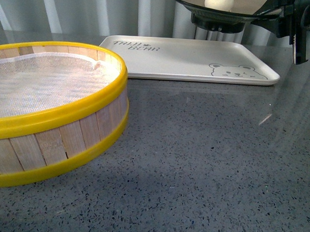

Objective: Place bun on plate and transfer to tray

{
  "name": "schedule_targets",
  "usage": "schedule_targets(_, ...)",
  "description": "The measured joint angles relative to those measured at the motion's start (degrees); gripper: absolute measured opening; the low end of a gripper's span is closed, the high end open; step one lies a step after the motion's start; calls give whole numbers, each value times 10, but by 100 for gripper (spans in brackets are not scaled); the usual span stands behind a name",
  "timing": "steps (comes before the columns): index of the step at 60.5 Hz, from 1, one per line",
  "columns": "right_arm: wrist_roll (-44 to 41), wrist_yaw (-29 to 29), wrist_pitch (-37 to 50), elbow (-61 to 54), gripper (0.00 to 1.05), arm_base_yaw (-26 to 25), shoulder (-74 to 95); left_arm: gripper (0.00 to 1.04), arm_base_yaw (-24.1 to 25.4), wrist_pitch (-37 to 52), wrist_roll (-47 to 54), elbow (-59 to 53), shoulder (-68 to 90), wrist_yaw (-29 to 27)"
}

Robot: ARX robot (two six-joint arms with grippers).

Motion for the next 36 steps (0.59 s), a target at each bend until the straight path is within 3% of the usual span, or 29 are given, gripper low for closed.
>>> schedule_targets(36,-2,3,-40,10,3,40,26,98,0,0,0,0,0,0)
